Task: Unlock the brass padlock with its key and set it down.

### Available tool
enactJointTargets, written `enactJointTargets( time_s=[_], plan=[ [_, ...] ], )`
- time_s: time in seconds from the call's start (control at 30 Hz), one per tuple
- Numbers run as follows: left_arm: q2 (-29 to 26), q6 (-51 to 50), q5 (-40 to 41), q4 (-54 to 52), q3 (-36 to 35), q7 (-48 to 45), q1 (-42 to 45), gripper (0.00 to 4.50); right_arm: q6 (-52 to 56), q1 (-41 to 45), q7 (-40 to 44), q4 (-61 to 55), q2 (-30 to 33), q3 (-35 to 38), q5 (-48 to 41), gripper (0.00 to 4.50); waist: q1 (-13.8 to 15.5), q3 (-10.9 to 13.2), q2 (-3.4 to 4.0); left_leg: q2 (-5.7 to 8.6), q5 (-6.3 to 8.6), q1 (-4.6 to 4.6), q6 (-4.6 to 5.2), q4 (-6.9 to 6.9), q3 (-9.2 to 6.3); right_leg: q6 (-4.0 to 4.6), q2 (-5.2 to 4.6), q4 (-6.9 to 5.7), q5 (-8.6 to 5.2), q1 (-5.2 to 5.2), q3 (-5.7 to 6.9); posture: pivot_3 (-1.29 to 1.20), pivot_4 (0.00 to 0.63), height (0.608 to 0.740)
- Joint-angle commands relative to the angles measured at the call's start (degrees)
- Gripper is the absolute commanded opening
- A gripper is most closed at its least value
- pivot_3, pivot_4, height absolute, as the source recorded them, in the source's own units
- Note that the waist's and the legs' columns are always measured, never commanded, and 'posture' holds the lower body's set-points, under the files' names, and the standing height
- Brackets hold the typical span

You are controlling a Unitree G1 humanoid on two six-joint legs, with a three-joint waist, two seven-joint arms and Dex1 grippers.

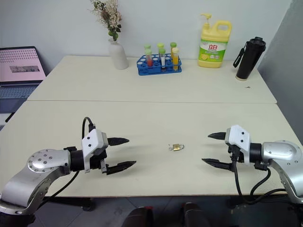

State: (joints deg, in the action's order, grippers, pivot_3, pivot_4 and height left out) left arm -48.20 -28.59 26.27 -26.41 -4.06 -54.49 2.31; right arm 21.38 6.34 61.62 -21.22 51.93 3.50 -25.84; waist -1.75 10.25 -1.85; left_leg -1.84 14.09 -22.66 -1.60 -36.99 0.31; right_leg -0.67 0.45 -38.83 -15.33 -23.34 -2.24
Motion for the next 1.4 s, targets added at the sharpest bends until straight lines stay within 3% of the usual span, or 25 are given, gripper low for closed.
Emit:
enactJointTargets(
  time_s=[0.03, 0.4, 0.73, 0.97, 1.4],
  plan=[
    [-0.57, -0.51, 2.22, -2.37, -2.14, -0.7, -0.45, 4.48, -1.01, 1.07, 1.0, -0.62, -0.13, -0.81, 0.49, 4.5, 0.01, 0.0, 0.0, 0.0, 0.0, 0.0, 0.0, 0.0, 0.0, 0.01, 0.0, 0.0, -0.01, 0.0, 0.0, 0.0, 0.15, 0.74],
    [-0.4, 4.57, -2.56, -1.98, 0.32, -0.3, 0.16, 4.48, -9.75, 5.15, 0.83, 5.05, -4.91, -6.64, 7.33, 4.5, 0.01, 0.01, 0.0, 0.02, 0.0, 0.01, 0.0, 0.0, 0.0, 0.03, 0.01, -0.02, -0.02, 0.0, -0.01, 0.0, 0.15, 0.74],
    [0.54, 7.66, -5.07, -1.34, 3.37, -1.04, 1.18, 4.48, -7.38, 22.51, 5.71, 22.45, -15.17, -20.23, 13.58, 4.5, -0.03, 0.02, 0.02, 0.01, 0.0, 0.02, 0.0, -0.02, 0.03, 0.04, 0.15, -0.06, -0.01, -0.01, -0.04, 0.0, 0.15, 0.74],
    [1.08, 9.02, -5.71, -2.77, 3.9, -0.85, -1.54, 4.48, -11.01, 27.95, 8.02, 32.7, -20.1, -23.61, 17.4, 4.5, 0.0, 0.02, 0.03, 0.01, 0.0, -0.03, 0.0, -0.02, 0.03, 0.07, 0.08, -0.05, -0.01, -0.05, -0.04, 0.0, 0.15, 0.74],
    [1.54, 7.14, -5.57, -4.63, 4.94, -0.55, -0.77, 4.48, -15.0, 28.28, 7.89, 39.58, -22.87, -23.88, 20.87, 4.5, 0.02, 0.02, 0.03, 0.01, 0.0, -0.03, 0.0, -0.04, 0.0, 0.07, 0.02, -0.11, 0.0, -0.06, -0.01, 0.0, 0.15, 0.74]
  ],
)
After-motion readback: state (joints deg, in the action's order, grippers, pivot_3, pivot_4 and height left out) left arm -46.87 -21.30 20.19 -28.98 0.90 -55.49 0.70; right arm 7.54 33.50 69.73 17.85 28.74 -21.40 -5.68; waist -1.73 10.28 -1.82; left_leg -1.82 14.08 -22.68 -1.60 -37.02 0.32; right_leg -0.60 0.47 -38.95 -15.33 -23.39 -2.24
